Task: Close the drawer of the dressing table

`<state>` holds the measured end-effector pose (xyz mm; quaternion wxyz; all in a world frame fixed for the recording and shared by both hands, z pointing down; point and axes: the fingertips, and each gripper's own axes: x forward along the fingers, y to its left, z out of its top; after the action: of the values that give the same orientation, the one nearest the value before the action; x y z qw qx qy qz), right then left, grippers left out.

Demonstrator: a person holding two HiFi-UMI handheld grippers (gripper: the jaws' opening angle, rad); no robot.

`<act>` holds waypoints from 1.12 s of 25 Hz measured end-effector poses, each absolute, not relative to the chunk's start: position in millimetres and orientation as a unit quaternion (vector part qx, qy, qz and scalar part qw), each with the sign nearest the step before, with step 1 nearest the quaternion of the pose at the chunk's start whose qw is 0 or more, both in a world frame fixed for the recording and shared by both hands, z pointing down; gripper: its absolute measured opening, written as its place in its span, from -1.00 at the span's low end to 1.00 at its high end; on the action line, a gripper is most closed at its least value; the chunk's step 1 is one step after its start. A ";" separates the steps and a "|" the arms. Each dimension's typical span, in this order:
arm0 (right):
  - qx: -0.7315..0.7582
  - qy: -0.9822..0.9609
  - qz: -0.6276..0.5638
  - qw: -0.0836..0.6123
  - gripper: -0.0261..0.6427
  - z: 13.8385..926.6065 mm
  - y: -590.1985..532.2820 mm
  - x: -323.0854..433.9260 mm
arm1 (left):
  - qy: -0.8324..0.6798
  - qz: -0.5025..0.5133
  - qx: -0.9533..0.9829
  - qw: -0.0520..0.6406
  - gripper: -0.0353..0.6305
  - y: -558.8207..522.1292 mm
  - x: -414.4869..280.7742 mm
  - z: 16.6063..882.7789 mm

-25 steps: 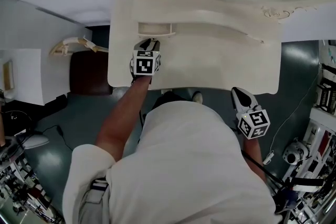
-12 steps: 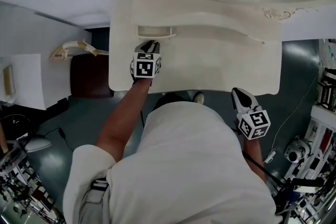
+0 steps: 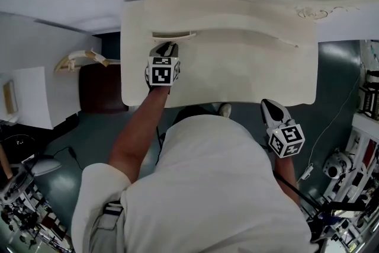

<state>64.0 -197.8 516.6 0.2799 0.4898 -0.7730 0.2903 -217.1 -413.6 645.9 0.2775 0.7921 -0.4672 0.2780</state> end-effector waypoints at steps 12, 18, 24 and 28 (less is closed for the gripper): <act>0.506 -0.759 0.302 0.278 -0.92 522.7 -197.9 75.4 | -0.472 0.273 0.791 0.277 -0.61 -438.6 -215.6 645.3; 0.508 -0.755 0.306 0.278 -0.92 524.7 -200.1 77.8 | -0.474 0.272 0.791 0.277 -0.61 -447.7 -213.9 645.8; 0.513 -0.751 0.308 0.279 -0.92 526.2 -196.8 79.5 | -0.476 0.269 0.791 0.274 -0.61 -453.9 -214.6 646.4; 0.519 -0.746 0.309 0.280 -0.92 526.5 -190.3 81.7 | -0.477 0.266 0.792 0.272 -0.61 -455.1 -215.0 646.9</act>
<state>81.7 -190.3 526.5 0.2802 0.5192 -0.7459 0.3091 -215.0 -455.1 646.9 0.2724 0.7921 -0.4769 0.2662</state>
